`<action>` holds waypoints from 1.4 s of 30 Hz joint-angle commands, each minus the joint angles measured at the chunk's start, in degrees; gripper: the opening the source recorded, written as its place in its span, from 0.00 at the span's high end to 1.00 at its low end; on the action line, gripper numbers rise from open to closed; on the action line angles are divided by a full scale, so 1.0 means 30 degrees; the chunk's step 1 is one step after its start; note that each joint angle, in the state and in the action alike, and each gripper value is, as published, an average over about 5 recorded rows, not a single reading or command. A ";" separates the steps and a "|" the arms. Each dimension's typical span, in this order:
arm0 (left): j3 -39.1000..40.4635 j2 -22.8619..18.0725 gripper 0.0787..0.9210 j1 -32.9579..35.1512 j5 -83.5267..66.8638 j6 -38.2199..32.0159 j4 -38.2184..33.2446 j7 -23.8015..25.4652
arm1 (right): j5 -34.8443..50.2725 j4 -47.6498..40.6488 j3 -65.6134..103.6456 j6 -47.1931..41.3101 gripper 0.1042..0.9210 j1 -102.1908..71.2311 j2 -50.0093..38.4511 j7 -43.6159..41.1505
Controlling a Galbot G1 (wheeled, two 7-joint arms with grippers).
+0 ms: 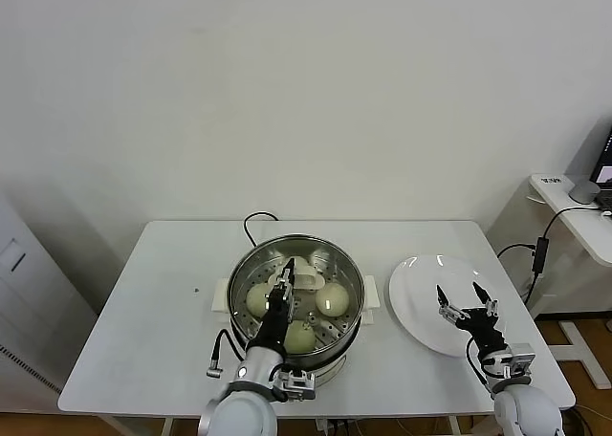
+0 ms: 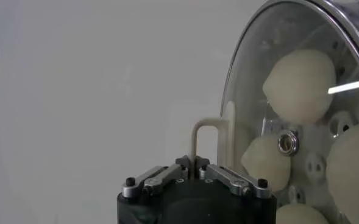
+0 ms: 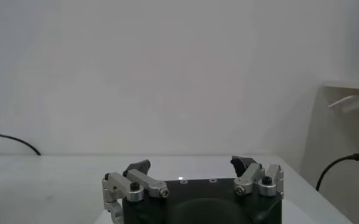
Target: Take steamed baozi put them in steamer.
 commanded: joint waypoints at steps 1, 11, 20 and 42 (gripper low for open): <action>-0.1322 0.1858 0.72 0.1505 -0.5233 -0.2615 -0.3262 0.0758 | -0.0021 -0.0019 -0.0102 -0.0030 0.12 0.0218 -0.0005 0.0010; -0.7862 0.2896 0.37 0.1388 -2.2525 -0.6666 -0.5379 0.0971 | 0.0450 0.0292 -0.0434 -0.0517 0.12 0.0450 -0.0020 -0.0156; -1.5677 0.0436 0.13 0.2499 -3.6956 -0.4815 -0.4342 -0.2815 | 0.0080 0.0379 -0.0790 -0.0649 0.12 0.0753 -0.0416 0.0845; -1.5121 0.0663 0.12 0.4408 -3.4167 -0.5186 0.1778 -0.3729 | -0.1223 0.1679 -0.0609 -0.2427 0.12 0.0176 -0.0175 0.1290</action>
